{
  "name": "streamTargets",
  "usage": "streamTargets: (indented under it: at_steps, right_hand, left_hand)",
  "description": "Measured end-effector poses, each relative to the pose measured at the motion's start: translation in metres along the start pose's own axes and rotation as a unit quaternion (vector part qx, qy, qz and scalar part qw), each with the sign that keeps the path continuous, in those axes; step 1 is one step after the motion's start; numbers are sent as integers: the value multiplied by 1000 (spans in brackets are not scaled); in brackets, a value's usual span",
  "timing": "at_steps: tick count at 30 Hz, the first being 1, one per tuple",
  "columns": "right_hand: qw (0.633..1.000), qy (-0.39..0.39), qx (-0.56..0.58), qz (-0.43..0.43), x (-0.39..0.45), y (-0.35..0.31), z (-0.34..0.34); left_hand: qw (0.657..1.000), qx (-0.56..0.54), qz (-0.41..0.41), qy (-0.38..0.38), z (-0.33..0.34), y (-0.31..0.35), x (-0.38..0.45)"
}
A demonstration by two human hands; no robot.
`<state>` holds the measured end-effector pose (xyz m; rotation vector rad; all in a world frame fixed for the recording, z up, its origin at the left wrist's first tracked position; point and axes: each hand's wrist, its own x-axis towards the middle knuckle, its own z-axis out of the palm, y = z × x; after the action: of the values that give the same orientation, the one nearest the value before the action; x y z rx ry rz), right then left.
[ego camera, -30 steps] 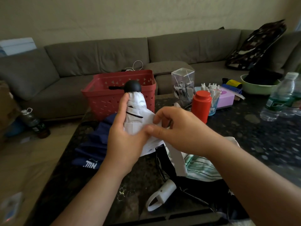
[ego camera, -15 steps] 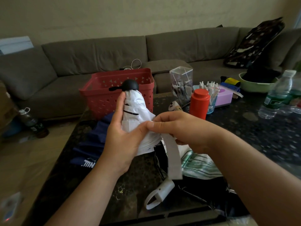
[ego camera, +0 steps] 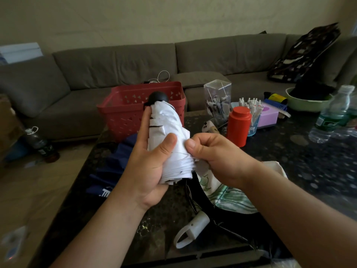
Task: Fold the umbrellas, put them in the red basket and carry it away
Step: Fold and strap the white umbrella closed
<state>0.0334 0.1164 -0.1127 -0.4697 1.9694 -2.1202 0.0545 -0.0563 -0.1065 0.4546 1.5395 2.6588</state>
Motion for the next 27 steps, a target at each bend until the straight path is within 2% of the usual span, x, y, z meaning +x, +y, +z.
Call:
streamTargets:
  at_steps: [8,14,17,22,27]
  right_hand:
    - [994,-58,89,-32,1,5,4]
    - [997,-11,65,-27,1,3,6]
    - [998,21,52,-37,-2,-2,7]
    - [997,33,17,-69,-5,-8,6]
    - [996,50,22,-66,-3,-11,4]
  left_hand:
    - [996,-40,-13,-76,-4,-3,-2]
    - [987,-100,-69,-105,-11,-9,1]
    - [986,-87,-74,-118,-11,-9,3]
    - [985,-61,-83,-140,-8,-9,3]
    - [988,-12,-82,-128,-4,-5,2]
